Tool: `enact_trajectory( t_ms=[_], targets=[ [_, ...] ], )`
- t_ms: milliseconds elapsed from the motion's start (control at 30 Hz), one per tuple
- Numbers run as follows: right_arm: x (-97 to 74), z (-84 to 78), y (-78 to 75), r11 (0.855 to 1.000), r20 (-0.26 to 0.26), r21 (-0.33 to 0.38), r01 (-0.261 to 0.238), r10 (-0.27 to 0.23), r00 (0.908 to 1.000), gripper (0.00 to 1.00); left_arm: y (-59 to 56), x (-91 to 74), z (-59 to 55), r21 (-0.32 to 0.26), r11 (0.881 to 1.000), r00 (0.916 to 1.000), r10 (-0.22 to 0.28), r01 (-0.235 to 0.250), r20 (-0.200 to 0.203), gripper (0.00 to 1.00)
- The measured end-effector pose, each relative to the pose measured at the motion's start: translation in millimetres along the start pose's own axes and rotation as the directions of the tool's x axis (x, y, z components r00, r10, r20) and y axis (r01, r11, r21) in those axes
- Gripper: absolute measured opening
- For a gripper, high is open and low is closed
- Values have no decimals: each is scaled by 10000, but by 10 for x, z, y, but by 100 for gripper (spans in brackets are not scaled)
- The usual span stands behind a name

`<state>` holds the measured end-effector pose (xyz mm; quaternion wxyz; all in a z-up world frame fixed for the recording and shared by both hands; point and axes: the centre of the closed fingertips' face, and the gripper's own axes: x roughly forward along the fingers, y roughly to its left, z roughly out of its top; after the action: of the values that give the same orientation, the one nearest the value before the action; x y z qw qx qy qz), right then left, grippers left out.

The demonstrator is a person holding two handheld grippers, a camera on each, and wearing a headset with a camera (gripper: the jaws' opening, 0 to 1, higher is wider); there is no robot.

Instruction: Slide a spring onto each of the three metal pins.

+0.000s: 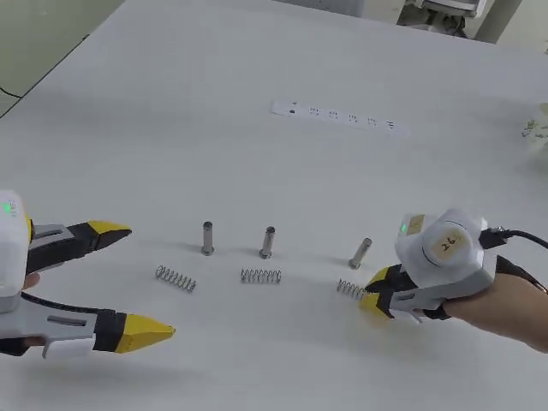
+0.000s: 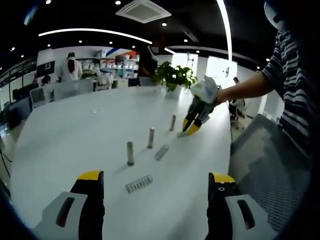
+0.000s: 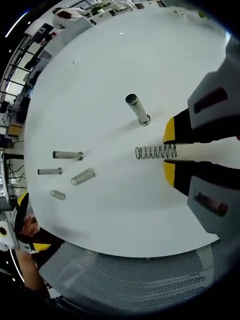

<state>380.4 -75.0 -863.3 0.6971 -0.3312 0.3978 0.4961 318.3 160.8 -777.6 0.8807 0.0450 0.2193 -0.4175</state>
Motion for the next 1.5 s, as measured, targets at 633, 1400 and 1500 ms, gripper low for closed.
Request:
enact_trajectory(
  t_ms=[633,1400,1500],
  targets=[
    [-331,458,316,9893,931,-1421,-335,470,9945,8,-137,139,151,266,9972,9972,-706,699,228,72],
    [-485,790,600,9637,1204,-2630,-453,793,9895,8,-542,661,389,994,9614,9659,-2586,2564,92,57],
    [-495,804,630,9627,1186,-2662,-481,822,9895,8,-594,707,414,1096,9520,9576,-2881,2858,47,54]
  ],
)
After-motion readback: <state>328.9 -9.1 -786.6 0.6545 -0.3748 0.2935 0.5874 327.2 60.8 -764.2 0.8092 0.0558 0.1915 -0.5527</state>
